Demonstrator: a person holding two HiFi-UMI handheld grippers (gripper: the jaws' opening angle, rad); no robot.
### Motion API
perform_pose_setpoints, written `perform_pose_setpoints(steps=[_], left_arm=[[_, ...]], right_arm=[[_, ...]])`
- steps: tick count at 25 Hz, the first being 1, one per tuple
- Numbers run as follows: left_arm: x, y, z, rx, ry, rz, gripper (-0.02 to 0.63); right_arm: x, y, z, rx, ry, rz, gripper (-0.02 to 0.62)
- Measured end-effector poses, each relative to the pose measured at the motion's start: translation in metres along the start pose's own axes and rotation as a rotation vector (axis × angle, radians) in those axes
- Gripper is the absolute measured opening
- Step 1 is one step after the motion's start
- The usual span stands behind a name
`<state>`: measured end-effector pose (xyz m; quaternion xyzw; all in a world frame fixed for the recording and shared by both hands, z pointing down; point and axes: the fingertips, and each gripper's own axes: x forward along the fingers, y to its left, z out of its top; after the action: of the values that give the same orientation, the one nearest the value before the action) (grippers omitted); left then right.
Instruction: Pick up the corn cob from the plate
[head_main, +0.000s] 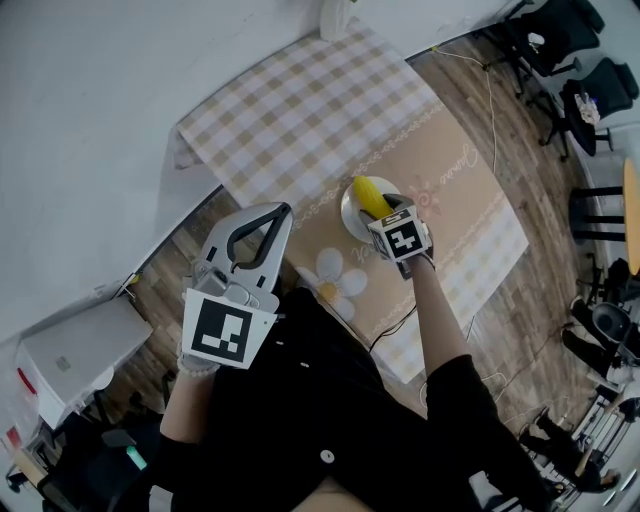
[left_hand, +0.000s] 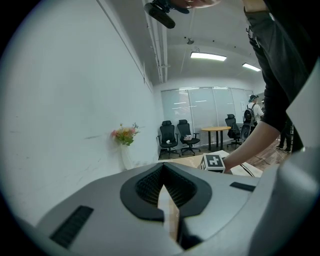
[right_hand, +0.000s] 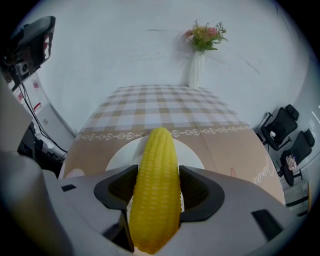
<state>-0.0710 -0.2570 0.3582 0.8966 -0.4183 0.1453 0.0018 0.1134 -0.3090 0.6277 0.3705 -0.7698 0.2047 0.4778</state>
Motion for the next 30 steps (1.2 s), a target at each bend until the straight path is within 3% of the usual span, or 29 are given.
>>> perform_pose_setpoints(steps=[13, 30], left_arm=[[0.001, 0.003, 0.01, 0.015, -0.032, -0.022, 0.012], [0.009, 0.0, 0.017, 0.032, -0.047, -0.061, 0.012]], right_arm=[[-0.005, 0.0, -0.001, 0.1, -0.031, -0.074, 0.253], [-0.021, -0.008, -0.004, 0.172, -0.067, -0.094, 0.253]])
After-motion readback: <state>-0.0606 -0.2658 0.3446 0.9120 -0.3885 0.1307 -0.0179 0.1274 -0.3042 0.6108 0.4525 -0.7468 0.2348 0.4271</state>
